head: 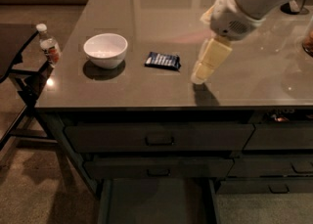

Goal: Place rxbar blueberry into bottom drawer

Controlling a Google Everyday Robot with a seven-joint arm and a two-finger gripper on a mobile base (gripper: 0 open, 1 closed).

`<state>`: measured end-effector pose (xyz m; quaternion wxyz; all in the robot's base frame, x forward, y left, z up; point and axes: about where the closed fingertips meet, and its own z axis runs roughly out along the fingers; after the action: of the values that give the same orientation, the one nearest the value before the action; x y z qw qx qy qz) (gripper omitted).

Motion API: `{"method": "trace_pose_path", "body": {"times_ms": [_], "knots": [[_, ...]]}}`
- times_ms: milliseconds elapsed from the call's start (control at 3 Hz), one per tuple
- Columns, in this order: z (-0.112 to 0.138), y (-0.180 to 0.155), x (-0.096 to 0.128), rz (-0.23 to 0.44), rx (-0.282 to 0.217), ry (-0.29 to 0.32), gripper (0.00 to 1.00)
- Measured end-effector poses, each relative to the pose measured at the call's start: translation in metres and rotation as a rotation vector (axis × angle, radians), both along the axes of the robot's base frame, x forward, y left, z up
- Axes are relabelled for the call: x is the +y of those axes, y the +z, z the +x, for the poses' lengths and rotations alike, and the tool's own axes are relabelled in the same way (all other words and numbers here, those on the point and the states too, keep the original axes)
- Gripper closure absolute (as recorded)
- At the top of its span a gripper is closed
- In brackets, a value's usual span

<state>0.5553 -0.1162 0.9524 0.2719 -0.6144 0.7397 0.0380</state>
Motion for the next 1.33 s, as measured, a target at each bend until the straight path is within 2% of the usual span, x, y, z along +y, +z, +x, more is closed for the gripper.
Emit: {"method": "trace_pose_path", "body": {"times_ms": [333,667,1000,1333], "knots": [[0.021,-0.017,0.022,0.039,0.024,0.022,0.0],[0.044,-0.039,0.037,0.124,0.051,0.018,0.0],[0.064,-0.056,0.047,0.197,0.056,0.002,0.0],[0.08,-0.07,0.06,0.241,0.06,-0.002,0.0]]}}
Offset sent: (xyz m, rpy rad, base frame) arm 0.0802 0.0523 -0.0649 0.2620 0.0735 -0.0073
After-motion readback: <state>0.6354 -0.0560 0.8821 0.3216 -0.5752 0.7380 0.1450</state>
